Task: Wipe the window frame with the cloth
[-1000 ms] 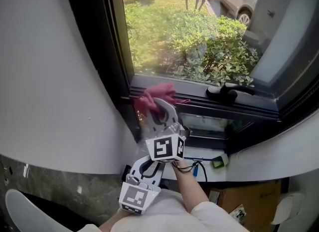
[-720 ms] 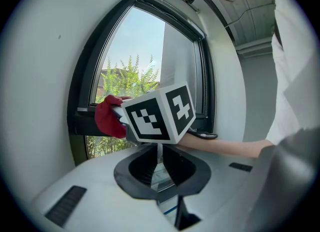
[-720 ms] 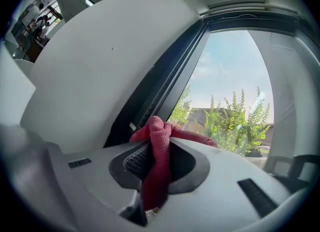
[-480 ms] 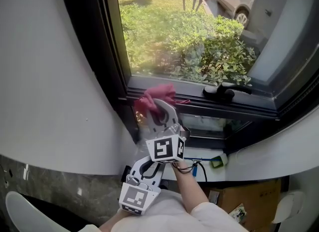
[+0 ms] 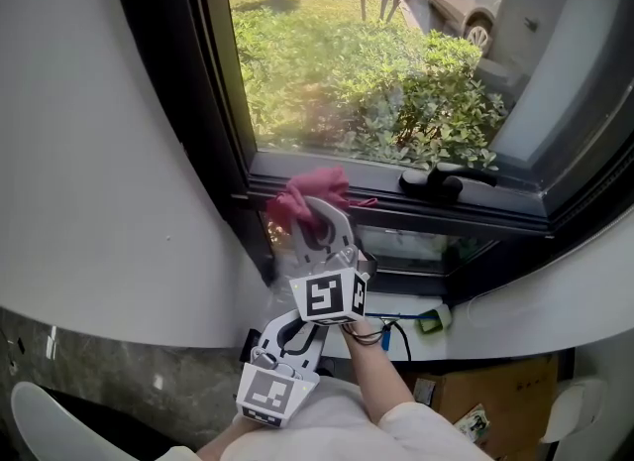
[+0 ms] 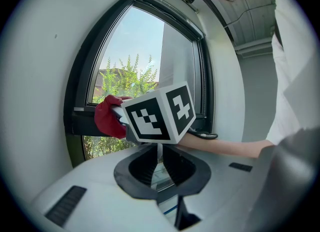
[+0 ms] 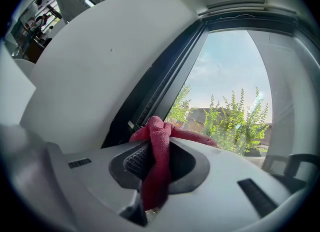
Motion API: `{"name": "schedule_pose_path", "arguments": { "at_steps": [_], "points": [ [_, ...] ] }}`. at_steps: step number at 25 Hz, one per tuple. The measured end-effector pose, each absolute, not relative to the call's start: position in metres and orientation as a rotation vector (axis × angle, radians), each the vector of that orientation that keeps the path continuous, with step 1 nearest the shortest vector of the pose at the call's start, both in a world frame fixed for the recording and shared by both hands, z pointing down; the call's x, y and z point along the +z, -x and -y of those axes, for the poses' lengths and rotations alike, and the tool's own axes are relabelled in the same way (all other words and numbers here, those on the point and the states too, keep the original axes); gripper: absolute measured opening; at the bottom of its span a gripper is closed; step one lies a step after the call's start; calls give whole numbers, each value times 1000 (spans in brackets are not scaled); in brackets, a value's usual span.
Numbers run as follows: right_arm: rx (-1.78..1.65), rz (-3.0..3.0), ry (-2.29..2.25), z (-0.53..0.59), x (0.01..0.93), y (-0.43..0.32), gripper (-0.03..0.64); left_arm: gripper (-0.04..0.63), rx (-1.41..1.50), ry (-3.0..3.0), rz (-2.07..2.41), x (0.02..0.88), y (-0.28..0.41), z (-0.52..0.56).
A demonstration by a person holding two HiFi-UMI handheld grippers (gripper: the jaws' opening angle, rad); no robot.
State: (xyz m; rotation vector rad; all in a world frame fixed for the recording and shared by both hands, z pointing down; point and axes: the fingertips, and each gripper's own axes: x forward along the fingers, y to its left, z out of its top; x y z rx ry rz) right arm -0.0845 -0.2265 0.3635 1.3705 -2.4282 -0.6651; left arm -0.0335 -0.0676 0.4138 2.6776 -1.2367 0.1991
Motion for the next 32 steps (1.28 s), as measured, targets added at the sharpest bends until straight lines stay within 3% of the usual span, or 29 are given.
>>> {"name": "schedule_pose_path", "arguments": {
  "at_steps": [32],
  "points": [
    [-647,2443,-1358,224,363,69,72,41,215,-2683,1220,413,15,68]
  ]
}}
